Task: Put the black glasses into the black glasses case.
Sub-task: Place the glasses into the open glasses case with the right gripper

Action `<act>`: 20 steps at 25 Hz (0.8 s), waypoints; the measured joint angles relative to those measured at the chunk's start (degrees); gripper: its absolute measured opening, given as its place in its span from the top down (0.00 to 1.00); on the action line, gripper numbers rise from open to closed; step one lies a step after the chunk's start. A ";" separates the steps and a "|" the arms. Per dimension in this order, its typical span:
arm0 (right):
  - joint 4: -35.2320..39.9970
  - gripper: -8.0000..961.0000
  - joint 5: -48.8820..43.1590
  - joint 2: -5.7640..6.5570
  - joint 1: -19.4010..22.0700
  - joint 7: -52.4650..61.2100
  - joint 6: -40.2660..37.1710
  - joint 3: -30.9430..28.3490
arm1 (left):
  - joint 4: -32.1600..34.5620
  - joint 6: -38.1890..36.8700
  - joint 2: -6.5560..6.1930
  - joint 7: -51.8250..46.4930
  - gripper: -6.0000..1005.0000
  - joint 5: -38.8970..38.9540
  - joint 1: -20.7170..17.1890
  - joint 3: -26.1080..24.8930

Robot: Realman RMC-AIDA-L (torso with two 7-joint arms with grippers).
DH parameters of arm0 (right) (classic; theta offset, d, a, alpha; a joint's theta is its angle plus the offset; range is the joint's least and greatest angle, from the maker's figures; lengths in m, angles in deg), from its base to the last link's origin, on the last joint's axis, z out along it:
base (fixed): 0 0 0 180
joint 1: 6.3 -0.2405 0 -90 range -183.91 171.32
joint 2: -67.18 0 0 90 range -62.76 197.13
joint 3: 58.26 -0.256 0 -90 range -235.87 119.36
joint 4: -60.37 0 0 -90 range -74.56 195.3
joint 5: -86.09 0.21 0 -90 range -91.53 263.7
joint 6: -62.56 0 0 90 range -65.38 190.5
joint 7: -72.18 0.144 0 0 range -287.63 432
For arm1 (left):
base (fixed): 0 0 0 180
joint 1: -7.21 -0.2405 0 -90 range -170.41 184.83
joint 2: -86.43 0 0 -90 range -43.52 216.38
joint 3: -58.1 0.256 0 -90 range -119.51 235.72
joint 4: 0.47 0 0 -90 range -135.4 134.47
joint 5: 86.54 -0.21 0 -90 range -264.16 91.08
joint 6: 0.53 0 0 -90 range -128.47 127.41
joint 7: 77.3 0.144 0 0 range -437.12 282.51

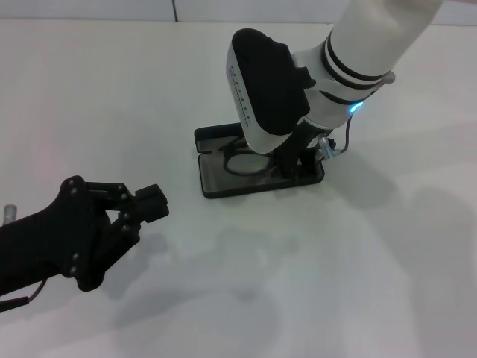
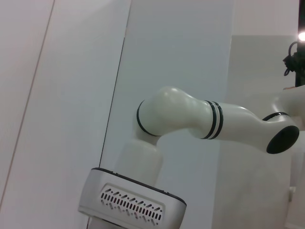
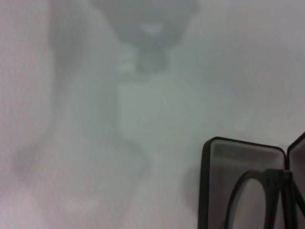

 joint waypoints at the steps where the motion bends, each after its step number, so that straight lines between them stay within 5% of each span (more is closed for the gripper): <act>1: 0.01 0.86 0.01 0.00 0.00 -0.01 0.00 0.00 | 0.00 0.00 0.00 0.00 0.93 0.00 -0.02 0.00; 12: 0.10 0.86 -0.27 0.00 -0.03 0.42 0.19 0.05 | 0.00 0.00 0.00 0.08 0.93 0.00 -0.33 0.00; 20: 1.21 0.77 -0.46 0.00 0.63 0.86 0.88 0.09 | 0.00 0.00 0.00 0.09 0.93 0.00 -0.29 0.00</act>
